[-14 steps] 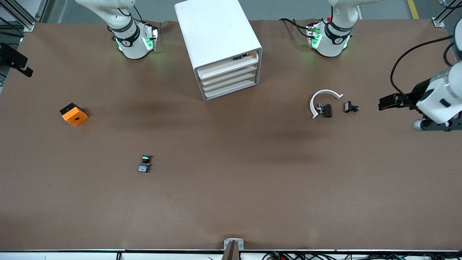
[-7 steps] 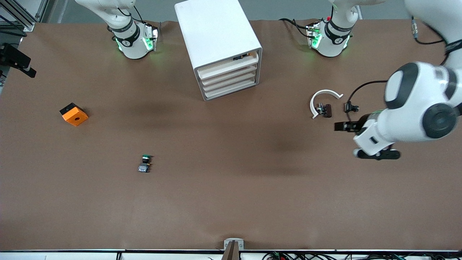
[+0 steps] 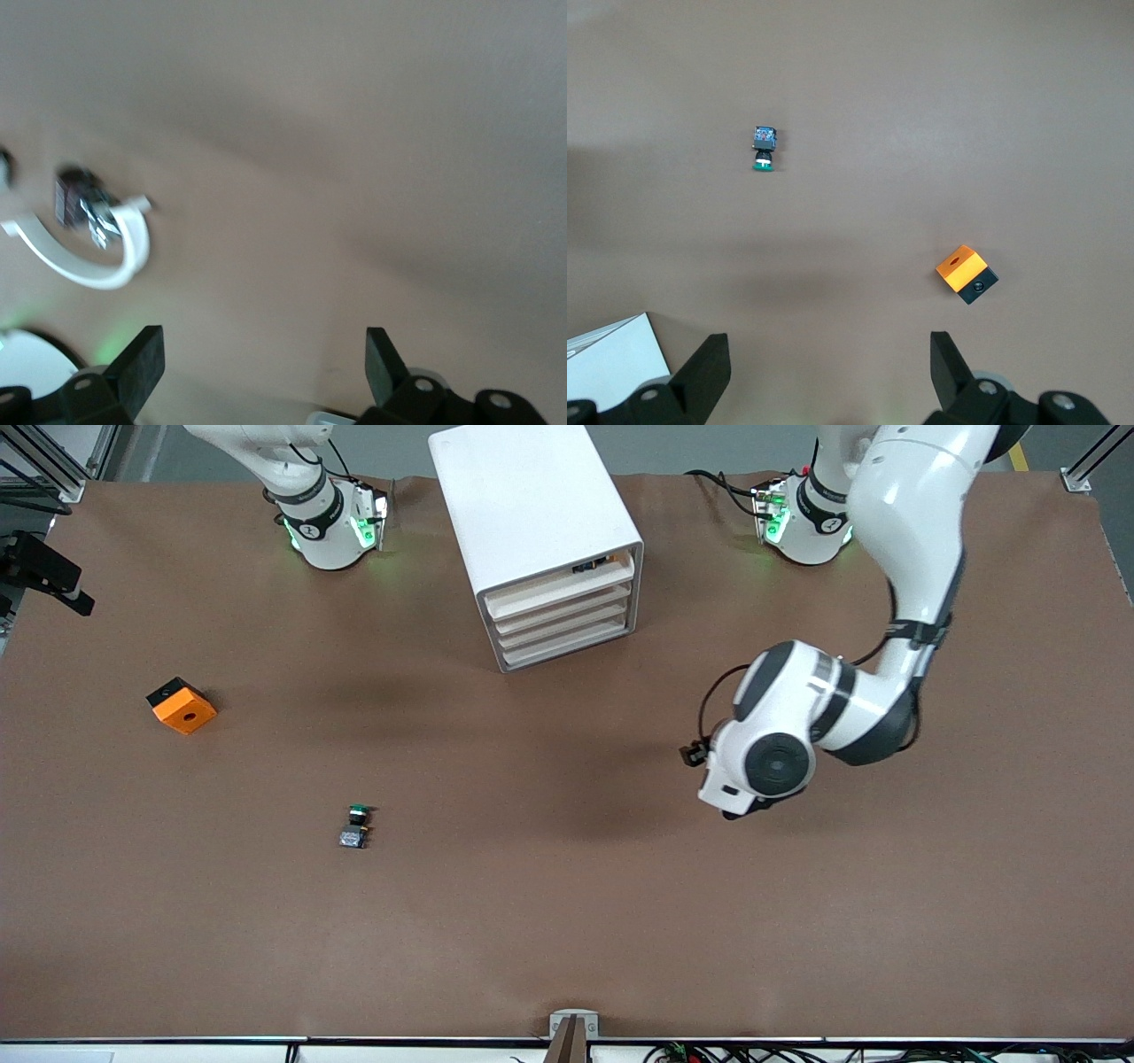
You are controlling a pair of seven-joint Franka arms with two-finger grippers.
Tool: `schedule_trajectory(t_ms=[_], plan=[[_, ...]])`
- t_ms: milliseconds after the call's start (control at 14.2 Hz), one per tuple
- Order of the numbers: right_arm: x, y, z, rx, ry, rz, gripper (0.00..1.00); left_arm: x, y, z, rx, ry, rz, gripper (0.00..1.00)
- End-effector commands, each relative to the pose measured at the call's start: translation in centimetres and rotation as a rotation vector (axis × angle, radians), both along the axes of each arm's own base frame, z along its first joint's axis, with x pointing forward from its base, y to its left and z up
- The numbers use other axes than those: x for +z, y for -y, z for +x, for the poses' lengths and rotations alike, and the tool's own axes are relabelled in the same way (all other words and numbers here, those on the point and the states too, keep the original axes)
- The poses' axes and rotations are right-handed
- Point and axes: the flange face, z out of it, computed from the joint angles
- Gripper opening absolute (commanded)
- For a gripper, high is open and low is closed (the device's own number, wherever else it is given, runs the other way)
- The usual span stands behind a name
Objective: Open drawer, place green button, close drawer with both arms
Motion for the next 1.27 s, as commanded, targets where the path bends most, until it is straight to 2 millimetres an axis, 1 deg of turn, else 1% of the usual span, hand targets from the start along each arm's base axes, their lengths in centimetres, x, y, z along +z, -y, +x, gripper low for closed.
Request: schedule_trajectory(t_ms=[0, 141, 212, 353, 423, 494, 564, 635, 705, 776, 846, 917, 987, 1058, 1128, 1199], plan=[[0.3, -0.3, -0.3, 0.013, 0.011, 0.009, 1.00, -0.9, 2.4, -0.5, 0.185, -0.074, -0.019, 1.00], [0.4, -0.2, 0.0, 0.011, 0.017, 0.010, 1.00, -1.1, 3.8, -1.2, 0.343, -0.186, -0.082, 1.00], [-0.3, -0.1, 0.6, 0.011, 0.006, 0.008, 1.00, -1.3, 4.2, -1.3, 0.404, -0.233, -0.102, 1.00], [-3.3, 0.1, 2.8, 0.011, -0.050, 0.005, 1.00, -2.8, 5.0, -2.0, 0.498, -0.319, -0.095, 1.00], [-3.9, -0.1, 3.3, 0.014, -0.052, 0.010, 1.00, -4.0, 5.6, -2.4, 0.553, -0.366, -0.073, 1.00], [-6.3, 0.1, 4.7, 0.011, -0.096, 0.018, 1.00, -4.9, 6.2, -3.0, 0.600, -0.397, -0.038, 1.00], [-7.0, 0.3, 5.4, 0.013, -0.107, 0.017, 1.00, -5.8, 6.3, -3.3, 0.635, -0.416, 0.005, 1.00], [-7.5, 0.4, 5.7, 0.010, -0.115, 0.016, 1.00, -6.3, 6.7, -3.8, 0.660, -0.430, 0.045, 1.00], [-9.2, 0.7, 6.4, 0.008, -0.149, 0.013, 1.00, -6.7, 6.8, -4.5, 0.672, -0.455, 0.088, 1.00], [-10.1, 0.9, 6.9, 0.006, -0.161, 0.017, 1.00, -7.2, 6.9, -5.1, 0.674, -0.476, 0.120, 1.00], [-10.3, 0.7, 7.0, 0.006, -0.162, 0.022, 1.00, -7.5, 7.1, -5.6, 0.679, -0.492, 0.149, 1.00], [-10.6, 0.4, 7.2, 0.008, -0.162, 0.027, 1.00, -8.4, 7.0, -5.9, 0.685, -0.512, 0.176, 1.00], [-11.0, -0.4, 7.5, 0.007, -0.149, 0.025, 1.00, -9.6, 6.8, -6.6, 0.693, -0.544, 0.219, 1.00], [-11.8, -2.7, 7.8, 0.026, -0.136, 0.023, 1.00, -10.8, 6.7, -7.5, 0.707, -0.580, 0.272, 1.00], [-12.4, -4.0, 8.1, -0.017, -0.133, 0.021, 1.00, -11.9, 6.7, -8.2, 0.719, -0.606, 0.312, 1.00], [-14.0, -5.3, 8.8, -0.051, -0.144, 0.020, 1.00, -12.6, 7.1, -8.8, 0.725, -0.623, 0.346, 1.00]])
